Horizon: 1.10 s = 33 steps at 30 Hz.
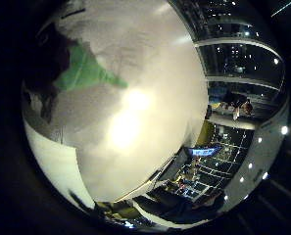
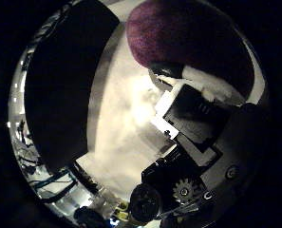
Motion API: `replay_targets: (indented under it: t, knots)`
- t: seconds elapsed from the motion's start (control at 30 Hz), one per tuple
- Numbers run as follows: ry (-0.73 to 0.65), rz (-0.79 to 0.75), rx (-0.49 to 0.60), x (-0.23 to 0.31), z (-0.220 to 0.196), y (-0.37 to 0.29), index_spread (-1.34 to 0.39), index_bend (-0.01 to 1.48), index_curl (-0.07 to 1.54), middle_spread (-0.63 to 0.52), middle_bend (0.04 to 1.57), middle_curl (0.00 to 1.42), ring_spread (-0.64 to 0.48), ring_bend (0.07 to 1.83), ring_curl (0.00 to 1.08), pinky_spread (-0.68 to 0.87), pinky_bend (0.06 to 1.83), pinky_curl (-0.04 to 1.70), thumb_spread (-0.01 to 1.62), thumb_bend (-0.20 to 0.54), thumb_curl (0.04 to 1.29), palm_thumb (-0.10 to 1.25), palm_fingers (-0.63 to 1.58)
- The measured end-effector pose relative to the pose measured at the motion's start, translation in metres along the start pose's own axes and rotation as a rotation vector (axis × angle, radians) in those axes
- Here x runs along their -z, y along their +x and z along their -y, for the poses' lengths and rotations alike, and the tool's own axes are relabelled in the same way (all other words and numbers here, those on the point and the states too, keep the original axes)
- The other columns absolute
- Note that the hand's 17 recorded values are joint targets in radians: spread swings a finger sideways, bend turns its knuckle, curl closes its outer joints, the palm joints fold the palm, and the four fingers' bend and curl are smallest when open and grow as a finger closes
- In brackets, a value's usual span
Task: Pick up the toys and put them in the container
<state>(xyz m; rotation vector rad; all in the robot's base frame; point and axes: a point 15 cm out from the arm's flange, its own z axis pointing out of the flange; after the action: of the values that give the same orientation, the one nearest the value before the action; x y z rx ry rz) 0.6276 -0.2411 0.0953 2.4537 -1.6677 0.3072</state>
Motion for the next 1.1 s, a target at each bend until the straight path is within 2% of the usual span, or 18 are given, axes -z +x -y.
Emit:
replay_targets:
  t: [0.07, 0.17, 0.33, 0.53, 0.83, 1.1]
  knots:
    - [0.013, -0.011, -0.031, 0.014, -0.010, 0.019, -0.34, 0.98, 0.70, -0.18, 1.13, 0.68, -0.25, 1.19, 0.58, -0.33, 1.15, 0.58, 0.90, -0.024, 0.45, 0.91, 1.31]
    - [0.036, -0.039, -0.065, 0.040, -0.022, 0.047, -0.28, 1.08, 0.74, -0.16, 1.22, 0.70, -0.23, 1.27, 0.62, -0.28, 1.23, 0.66, 0.91, -0.022, 0.46, 0.91, 1.23]
    - [0.071, -0.080, -0.089, 0.102, -0.034, 0.066, -0.23, 1.16, 0.76, -0.13, 1.30, 0.71, -0.22, 1.33, 0.66, -0.24, 1.29, 0.76, 0.93, -0.014, 0.48, 0.95, 1.17]
    - [0.032, -0.047, -0.119, 0.157, -0.076, 0.048, -0.21, 1.20, 0.75, -0.12, 1.34, 0.70, -0.22, 1.35, 0.70, -0.20, 1.28, 0.87, 0.98, -0.011, 0.51, 1.01, 1.13]
    - [0.038, -0.001, -0.098, 0.215, -0.099, -0.042, -0.20, 1.23, 0.73, -0.11, 1.39, 0.67, -0.22, 1.34, 0.72, -0.19, 1.21, 1.03, 1.02, -0.016, 0.53, 1.01, 1.12]
    - [0.072, 0.023, -0.031, 0.245, -0.059, -0.154, -0.19, 1.23, 0.72, -0.11, 1.40, 0.65, -0.22, 1.33, 0.74, -0.19, 1.14, 1.16, 1.04, -0.016, 0.54, 1.01, 1.12]
